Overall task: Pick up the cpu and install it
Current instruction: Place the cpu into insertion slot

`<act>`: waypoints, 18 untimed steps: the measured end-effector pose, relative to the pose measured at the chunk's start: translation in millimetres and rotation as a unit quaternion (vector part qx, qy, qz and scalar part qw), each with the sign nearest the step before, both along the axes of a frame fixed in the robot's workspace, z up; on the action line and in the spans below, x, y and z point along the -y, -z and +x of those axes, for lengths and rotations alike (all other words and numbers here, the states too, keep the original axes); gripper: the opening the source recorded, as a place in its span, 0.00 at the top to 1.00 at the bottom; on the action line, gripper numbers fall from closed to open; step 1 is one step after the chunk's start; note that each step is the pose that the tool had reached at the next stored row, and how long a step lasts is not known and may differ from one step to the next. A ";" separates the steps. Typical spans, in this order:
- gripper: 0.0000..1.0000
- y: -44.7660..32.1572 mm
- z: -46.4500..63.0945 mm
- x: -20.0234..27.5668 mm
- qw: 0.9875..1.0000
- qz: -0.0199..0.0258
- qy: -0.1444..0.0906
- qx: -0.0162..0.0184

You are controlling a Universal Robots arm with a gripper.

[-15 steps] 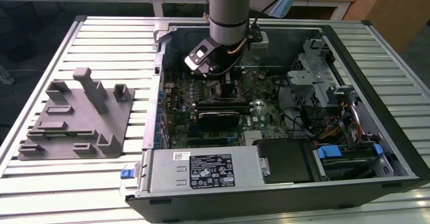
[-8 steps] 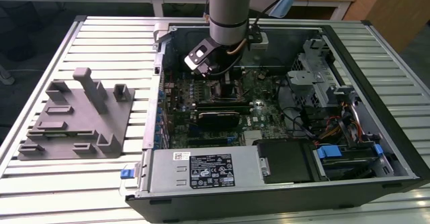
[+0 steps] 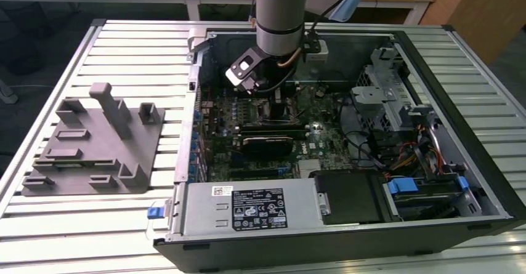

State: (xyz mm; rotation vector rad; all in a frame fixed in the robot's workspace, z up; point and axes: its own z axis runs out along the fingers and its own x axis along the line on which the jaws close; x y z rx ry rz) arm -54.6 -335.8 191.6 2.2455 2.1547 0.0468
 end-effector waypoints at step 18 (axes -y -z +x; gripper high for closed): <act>0.45 1.2 1.4 -1.0 1.000 0.000 0.000 0.000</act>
